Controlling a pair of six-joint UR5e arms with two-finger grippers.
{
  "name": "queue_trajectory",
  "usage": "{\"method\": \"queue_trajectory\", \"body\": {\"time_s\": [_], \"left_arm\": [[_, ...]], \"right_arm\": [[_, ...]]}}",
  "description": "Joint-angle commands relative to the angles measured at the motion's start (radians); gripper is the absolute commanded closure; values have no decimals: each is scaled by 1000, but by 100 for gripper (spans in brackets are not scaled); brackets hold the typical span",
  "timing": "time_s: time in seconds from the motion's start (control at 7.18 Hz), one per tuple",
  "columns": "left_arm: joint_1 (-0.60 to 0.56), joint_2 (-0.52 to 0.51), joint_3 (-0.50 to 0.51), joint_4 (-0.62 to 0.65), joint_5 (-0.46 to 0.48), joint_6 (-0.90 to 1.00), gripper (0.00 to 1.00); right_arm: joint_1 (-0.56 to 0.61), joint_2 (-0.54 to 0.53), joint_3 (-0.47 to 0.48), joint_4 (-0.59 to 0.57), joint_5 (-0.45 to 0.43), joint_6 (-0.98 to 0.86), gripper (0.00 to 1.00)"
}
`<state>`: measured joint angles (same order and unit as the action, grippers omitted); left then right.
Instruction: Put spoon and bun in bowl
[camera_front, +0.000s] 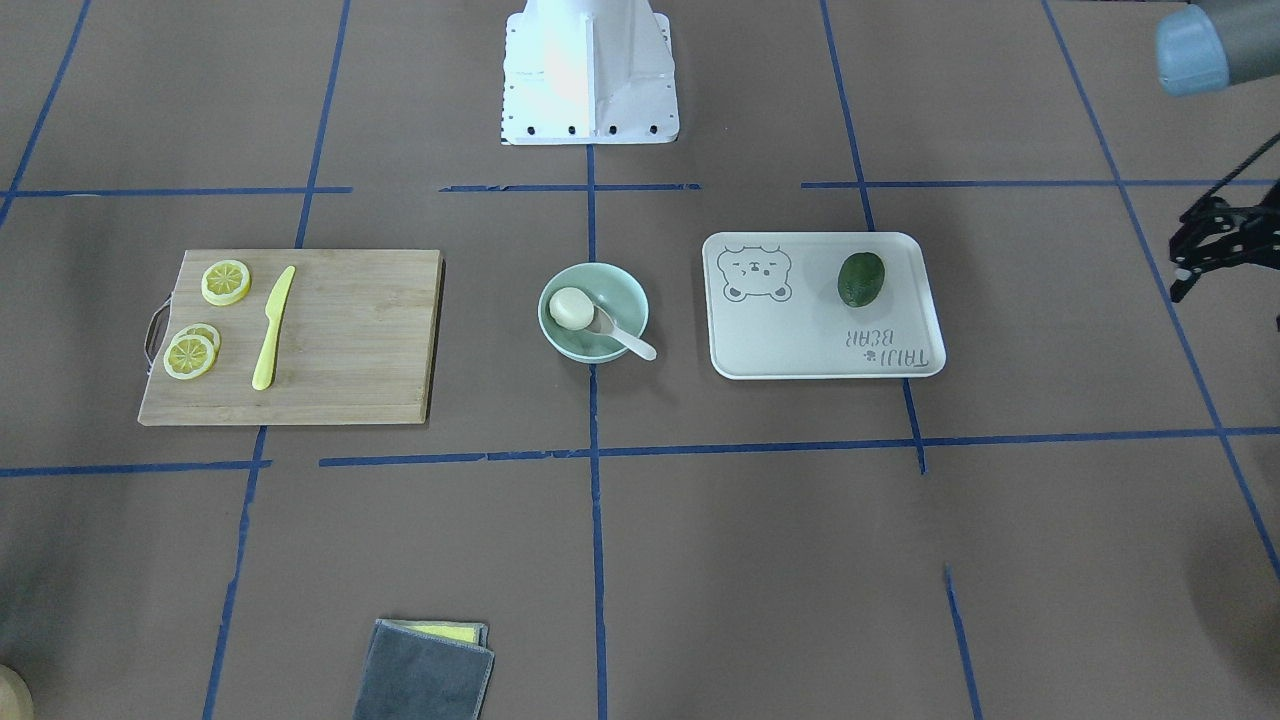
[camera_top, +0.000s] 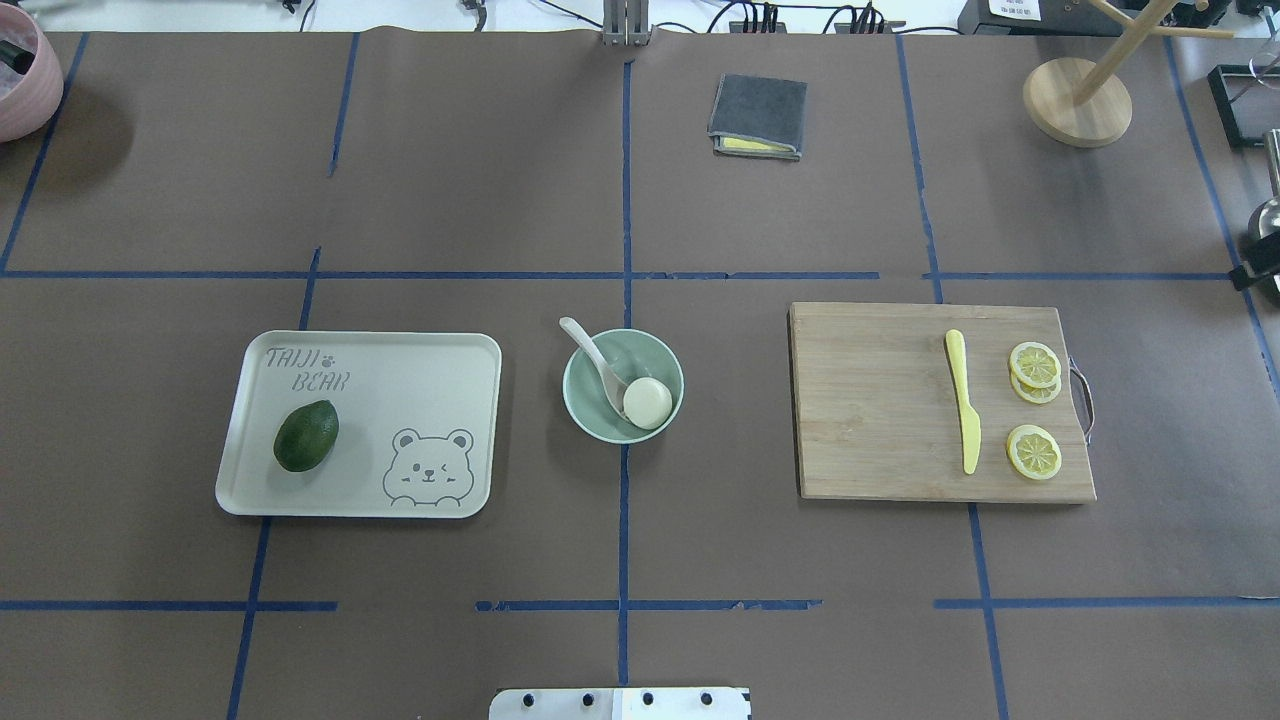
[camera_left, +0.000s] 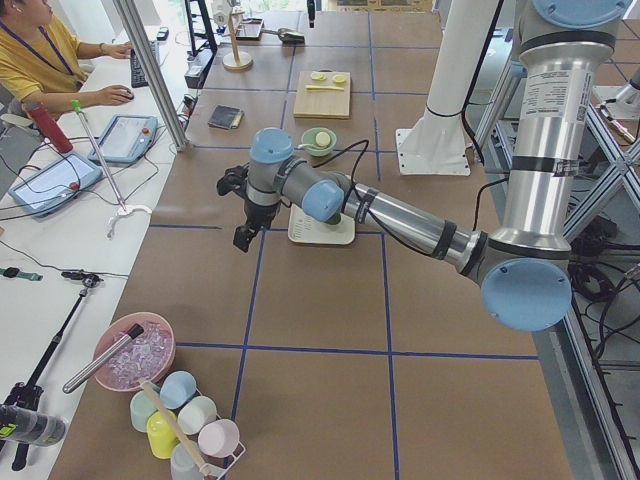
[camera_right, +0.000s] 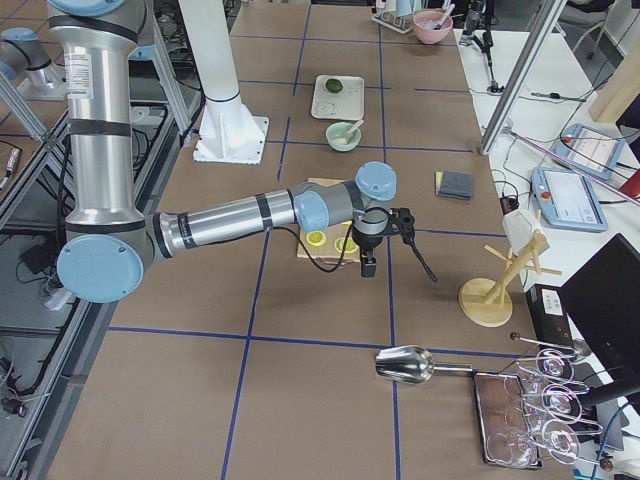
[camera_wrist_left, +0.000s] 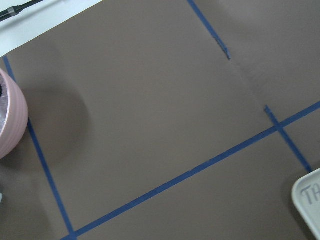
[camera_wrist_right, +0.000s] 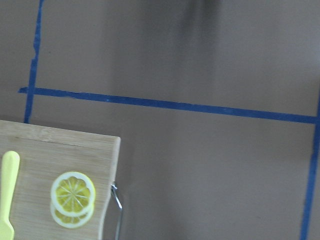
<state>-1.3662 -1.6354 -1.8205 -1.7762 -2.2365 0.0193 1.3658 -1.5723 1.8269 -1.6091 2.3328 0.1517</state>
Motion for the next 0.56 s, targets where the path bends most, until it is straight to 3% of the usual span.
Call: {"method": "queue_trajectory", "body": {"time_s": [0.0,0.14,0.42], "left_arm": [[-128,23,60,100,-64,131,0],[-154,31,50,197,-67,133,0],[-152,91,59,189,-69,128,0]], "right_arm": [[105,9,6,-144,0,-202,0],[107,17,3,-152,-1,-214,0],[99,21,5,-152,-7,-213,0]]}}
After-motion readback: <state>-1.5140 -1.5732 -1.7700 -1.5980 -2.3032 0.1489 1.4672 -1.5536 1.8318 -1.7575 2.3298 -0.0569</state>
